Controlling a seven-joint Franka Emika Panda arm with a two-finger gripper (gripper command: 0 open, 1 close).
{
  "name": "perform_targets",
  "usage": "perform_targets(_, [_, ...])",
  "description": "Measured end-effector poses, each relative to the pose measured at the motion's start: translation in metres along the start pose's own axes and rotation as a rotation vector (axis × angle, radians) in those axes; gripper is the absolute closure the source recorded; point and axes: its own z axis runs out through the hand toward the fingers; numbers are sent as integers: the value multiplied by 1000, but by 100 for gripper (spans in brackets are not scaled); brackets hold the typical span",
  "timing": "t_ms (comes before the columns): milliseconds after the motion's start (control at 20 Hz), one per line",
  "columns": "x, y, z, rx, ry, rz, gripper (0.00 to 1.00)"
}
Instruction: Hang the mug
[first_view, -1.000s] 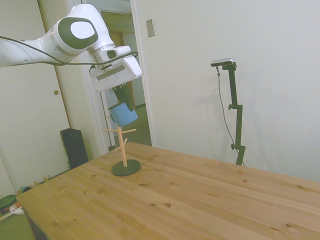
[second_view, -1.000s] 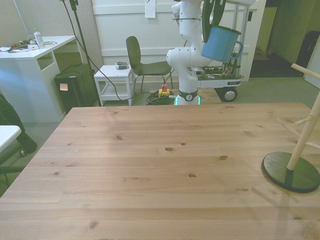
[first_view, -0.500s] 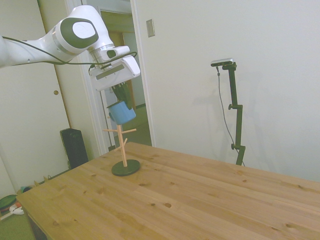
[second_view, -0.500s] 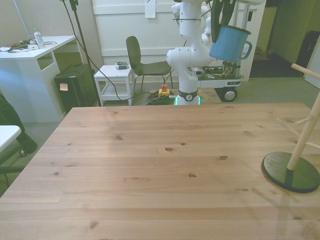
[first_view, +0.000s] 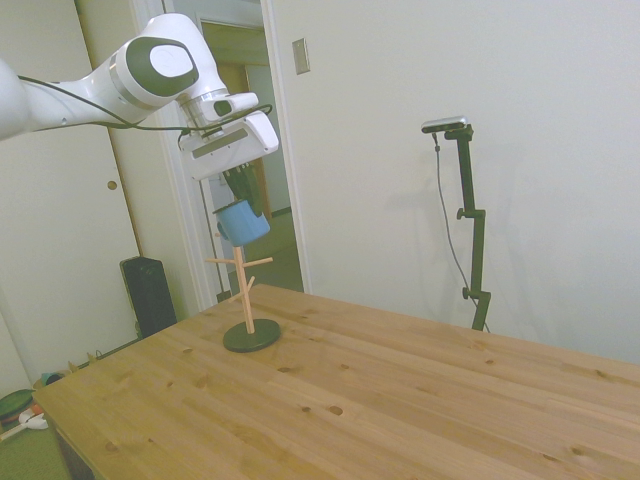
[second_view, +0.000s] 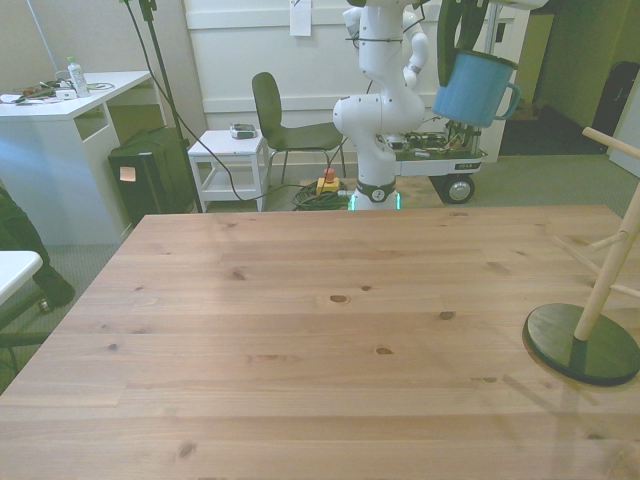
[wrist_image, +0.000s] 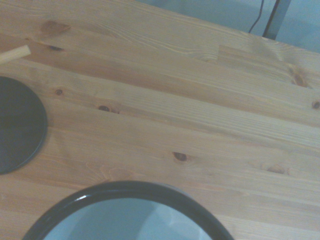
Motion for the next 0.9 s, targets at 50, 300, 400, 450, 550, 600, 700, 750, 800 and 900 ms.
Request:
perform_targets(50, [-1, -2, 0, -2, 0, 1, 100])
perform_targets(300, [-3, -11, 1, -9, 0, 1, 100])
perform_targets(400, [-4, -13, 1, -8, 0, 0, 100])
perform_targets(450, [-4, -14, 0, -8, -1, 1, 100])
perform_targets(550, [-6, -17, 0, -7, 0, 1, 100])
perform_targets(600, [-6, -19, 0, -6, -1, 1, 100])
perform_targets(700, [-8, -22, 1, -7, -2, 2, 100])
perform_targets(750, [-9, -24, 2, -8, -3, 2, 100])
perform_targets(800, [-10, -26, 3, -8, -3, 2, 100])
perform_targets(900, [-13, -29, 3, -10, -3, 1, 100])
